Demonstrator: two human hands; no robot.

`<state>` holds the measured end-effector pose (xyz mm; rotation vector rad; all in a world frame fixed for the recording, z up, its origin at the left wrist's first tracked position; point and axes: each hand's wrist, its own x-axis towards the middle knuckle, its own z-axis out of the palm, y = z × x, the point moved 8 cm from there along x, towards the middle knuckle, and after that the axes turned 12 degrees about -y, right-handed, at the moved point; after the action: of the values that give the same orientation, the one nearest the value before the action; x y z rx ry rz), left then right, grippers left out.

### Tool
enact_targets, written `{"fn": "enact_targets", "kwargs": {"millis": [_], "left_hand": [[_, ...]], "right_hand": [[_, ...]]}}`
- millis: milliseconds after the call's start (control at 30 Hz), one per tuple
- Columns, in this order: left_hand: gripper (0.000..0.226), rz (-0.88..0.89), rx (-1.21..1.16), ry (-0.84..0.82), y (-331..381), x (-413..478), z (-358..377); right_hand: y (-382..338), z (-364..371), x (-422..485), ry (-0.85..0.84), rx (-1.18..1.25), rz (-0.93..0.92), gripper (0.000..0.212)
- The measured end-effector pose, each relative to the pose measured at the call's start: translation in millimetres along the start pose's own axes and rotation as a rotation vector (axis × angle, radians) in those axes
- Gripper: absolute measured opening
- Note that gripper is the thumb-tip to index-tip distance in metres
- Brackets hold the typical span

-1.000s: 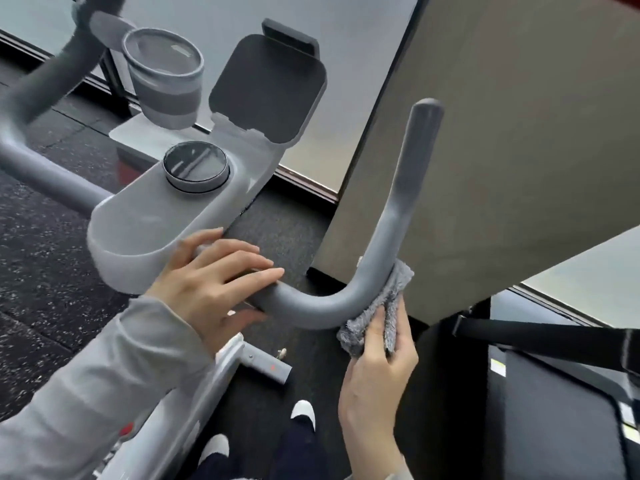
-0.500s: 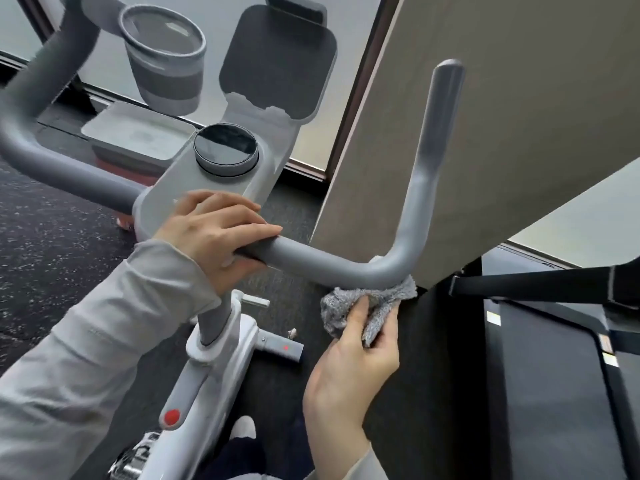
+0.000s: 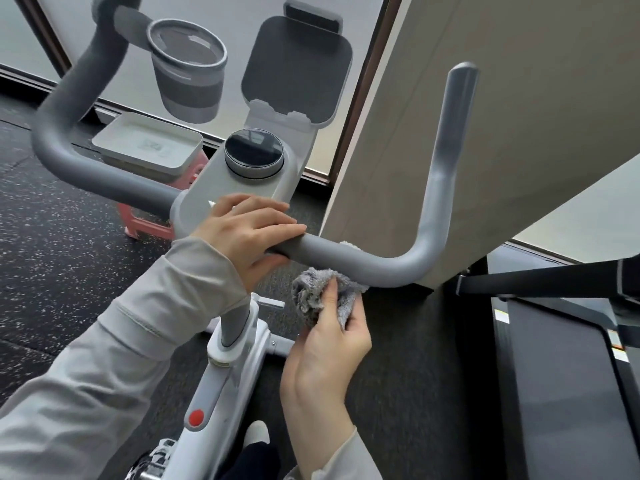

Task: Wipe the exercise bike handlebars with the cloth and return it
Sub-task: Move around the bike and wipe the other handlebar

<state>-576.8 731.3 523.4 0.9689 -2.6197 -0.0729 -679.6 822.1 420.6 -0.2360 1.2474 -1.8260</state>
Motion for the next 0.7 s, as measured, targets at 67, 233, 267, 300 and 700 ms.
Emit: {"fn": "enact_targets", "kwargs": {"millis": [67,233,267,300,700], "left_hand": [[0.033,0.005,-0.032,-0.005,-2.8,-2.3,-3.0],[0.029,-0.040,-0.034,0.001,-13.8,-14.4,-9.3],[0.029,-0.045,-0.041,0.012,-14.3,-16.8,-10.0],[0.028,-0.048,-0.046,0.023,-14.7,-18.6,-10.9],[0.041,-0.162,-0.076,-0.016,-22.0,-23.3,-10.8]], "right_hand": [[6.1,10.3,1.2,-0.020,0.023,0.011,0.021],[26.2,24.4,4.7,-0.104,0.094,0.090,0.023],[30.4,29.9,3.5,-0.126,0.111,0.115,0.023],[35.4,34.8,2.6,-0.141,0.122,0.141,0.023],[29.3,31.7,-4.8,-0.327,0.068,0.222,0.016]]}}
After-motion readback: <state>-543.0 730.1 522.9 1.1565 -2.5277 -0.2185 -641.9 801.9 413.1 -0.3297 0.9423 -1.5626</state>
